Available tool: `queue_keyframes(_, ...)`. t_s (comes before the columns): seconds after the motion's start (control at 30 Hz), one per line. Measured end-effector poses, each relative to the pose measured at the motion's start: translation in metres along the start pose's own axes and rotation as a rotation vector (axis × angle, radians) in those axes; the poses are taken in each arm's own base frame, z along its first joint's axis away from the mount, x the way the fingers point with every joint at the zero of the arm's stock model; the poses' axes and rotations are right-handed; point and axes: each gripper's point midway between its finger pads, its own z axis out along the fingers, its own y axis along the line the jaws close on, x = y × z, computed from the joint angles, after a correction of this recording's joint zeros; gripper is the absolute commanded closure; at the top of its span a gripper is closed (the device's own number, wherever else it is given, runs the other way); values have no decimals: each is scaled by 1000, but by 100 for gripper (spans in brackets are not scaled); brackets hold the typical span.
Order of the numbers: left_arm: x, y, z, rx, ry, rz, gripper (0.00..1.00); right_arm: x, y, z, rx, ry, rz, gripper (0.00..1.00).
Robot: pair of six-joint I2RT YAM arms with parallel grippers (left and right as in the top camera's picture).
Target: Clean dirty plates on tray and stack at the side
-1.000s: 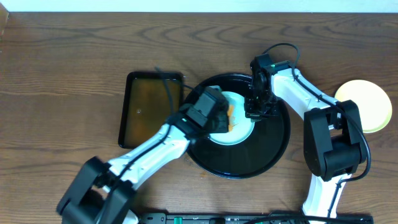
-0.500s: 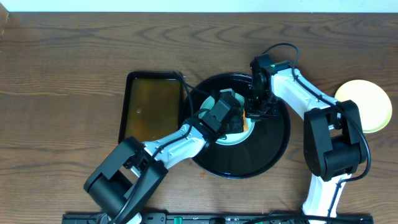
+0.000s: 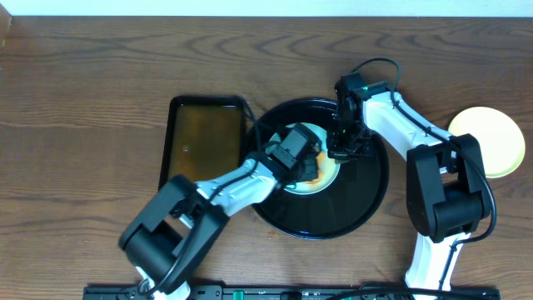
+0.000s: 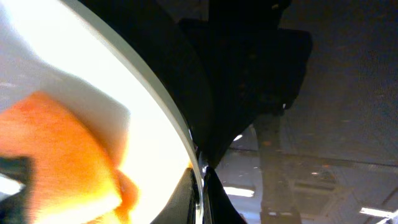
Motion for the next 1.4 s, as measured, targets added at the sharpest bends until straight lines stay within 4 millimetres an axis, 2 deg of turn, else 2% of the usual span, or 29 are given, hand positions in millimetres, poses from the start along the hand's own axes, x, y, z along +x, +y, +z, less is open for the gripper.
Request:
queue_keyframes(0.2,-11,54,-28,-175,-2,-84,93,1,4,1,-5,2,-9,99)
queue_keyframes(0.3,-15,70,-38,-224,-15,-103,93,1,4,1,-5,2,-9,99)
queue_keyframes(0.43,-22,73,-47,-250,-58,-73,92,1,4,1,-5,2,-9,99)
queue_keyframes(0.63,-56,68,-65,-271,-221,18,93,1,4,1,-5,2,-9,99)
queue_keyframes(0.87,-75,56,-98,-251,-326,67,92,1,4,1,-5,2,-9,99)
queue_keyframes(0.97,-78,58,-115,-263,-347,74,92,1,4,1,-5,2,-10,99)
queue_keyframes(1.07,-82,75,-131,-314,-358,49,92,1,4,1,-6,0,-10,98)
queue_keyframes(1.2,-88,110,-143,-399,-353,-15,92,-4,5,3,-11,-21,-16,85)
queue_keyframes(1.27,-88,128,-148,-442,-341,-49,92,-8,6,3,-15,-41,-22,82)
queue_keyframes(1.3,-88,141,-151,-470,-335,-74,92,-11,9,4,-20,-55,-30,81)
queue_keyframes(1.33,-88,144,-151,-477,-333,-81,92,-13,9,4,-21,-61,-30,81)
queue_keyframes(1.4,-87,156,-153,-502,-325,-104,92,-18,11,3,-31,-88,-38,88)
